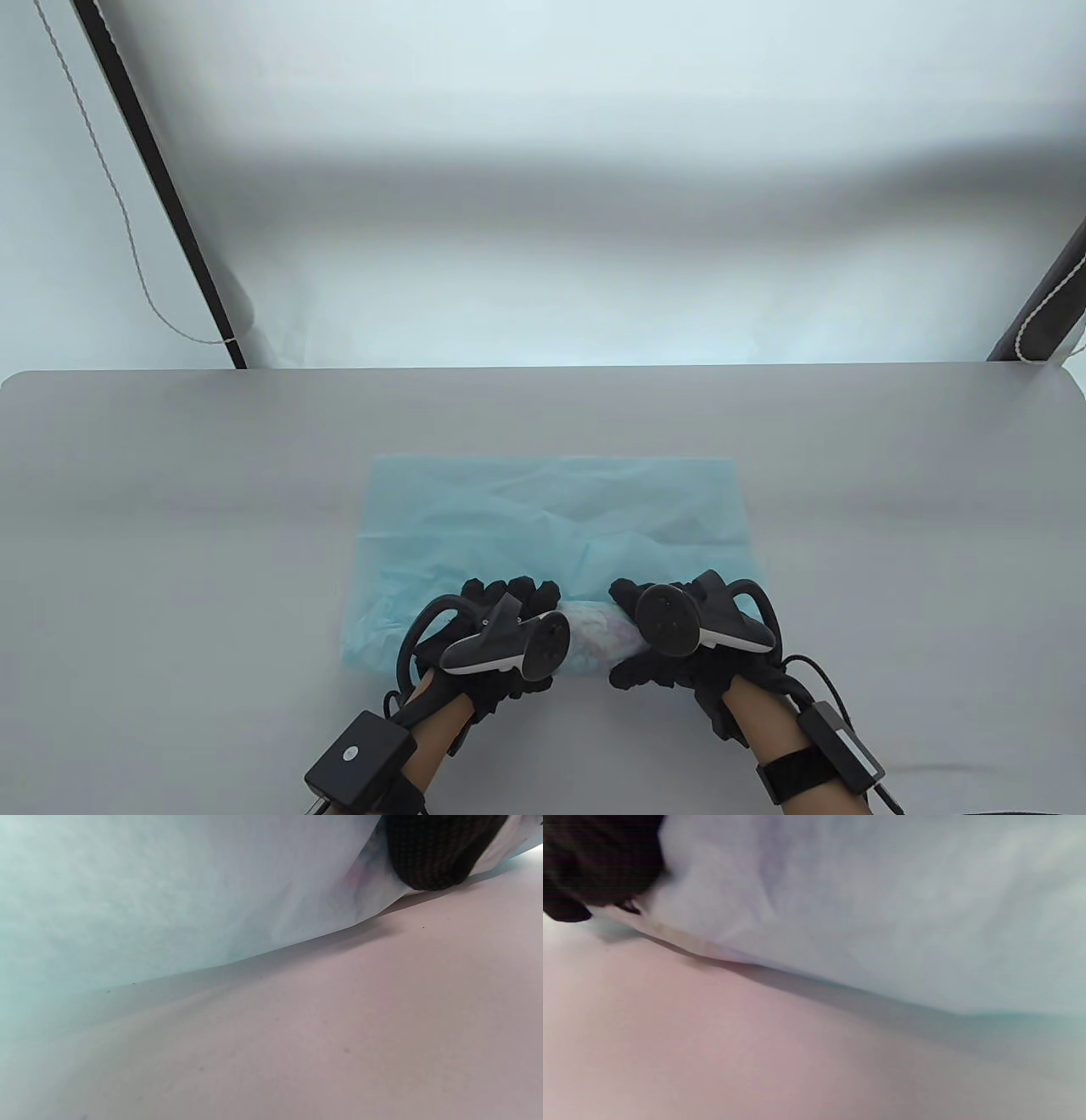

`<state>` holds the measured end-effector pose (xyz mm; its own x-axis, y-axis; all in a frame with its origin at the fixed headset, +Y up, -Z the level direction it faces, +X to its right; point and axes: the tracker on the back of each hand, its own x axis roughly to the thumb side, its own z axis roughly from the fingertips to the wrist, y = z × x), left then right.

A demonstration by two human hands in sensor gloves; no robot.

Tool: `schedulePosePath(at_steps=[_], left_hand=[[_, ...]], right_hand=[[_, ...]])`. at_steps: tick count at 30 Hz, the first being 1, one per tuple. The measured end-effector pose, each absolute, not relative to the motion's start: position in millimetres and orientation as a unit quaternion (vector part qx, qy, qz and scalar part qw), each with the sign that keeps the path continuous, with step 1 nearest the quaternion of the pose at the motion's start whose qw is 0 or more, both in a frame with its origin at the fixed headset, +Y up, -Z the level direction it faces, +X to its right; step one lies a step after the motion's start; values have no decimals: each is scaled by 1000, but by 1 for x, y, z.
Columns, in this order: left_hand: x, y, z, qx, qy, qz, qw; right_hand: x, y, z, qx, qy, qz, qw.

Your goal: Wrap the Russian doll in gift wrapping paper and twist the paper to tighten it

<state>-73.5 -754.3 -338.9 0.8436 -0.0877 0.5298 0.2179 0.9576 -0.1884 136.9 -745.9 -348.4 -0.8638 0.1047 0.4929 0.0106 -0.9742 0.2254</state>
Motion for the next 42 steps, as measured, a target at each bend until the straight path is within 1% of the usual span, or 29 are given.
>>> schedulePosePath(at_steps=[4, 7, 9, 12, 14, 19, 23, 25, 28, 31, 33, 37, 40, 42], left_hand=[[-80, -751, -343, -154, -274, -57, 948], [-84, -750, -346, -174, -279, -34, 944], [-87, -751, -347, -184, -279, -22, 942], [-91, -753, -346, -183, -278, -17, 943], [-91, -753, -343, -164, -269, -26, 949], [-81, -755, -338, -148, -279, -74, 946], [-76, -756, -337, -119, -275, -111, 948], [-76, -755, -339, -110, -271, -101, 951], [-80, -753, -342, -120, -280, -80, 949], [-84, -752, -345, -148, -283, -62, 946], [-86, -751, -346, -155, -284, -52, 945], [-90, -754, -346, -172, -281, -33, 944], [-89, -757, -342, -179, -280, -38, 942], [-87, -756, -339, -178, -275, -54, 943]], right_hand=[[132, -748, -346, 272, 150, 951, -6], [128, -746, -344, 283, 130, 950, -38], [126, -746, -343, 286, 133, 949, -26], [127, -744, -341, 289, 97, 952, -26], [128, -743, -341, 288, 83, 954, -18], [133, -742, -344, 276, 80, 958, 7], [135, -741, -345, 269, 87, 959, 16], [136, -740, -346, 266, 96, 959, 23], [137, -742, -345, 270, 116, 956, 23], [132, -746, -342, 277, 126, 952, -13], [129, -746, -339, 280, 111, 953, -32], [127, -747, -338, 285, 99, 953, -24], [129, -747, -339, 287, 78, 955, -12], [130, -747, -340, 281, 86, 956, -3]])
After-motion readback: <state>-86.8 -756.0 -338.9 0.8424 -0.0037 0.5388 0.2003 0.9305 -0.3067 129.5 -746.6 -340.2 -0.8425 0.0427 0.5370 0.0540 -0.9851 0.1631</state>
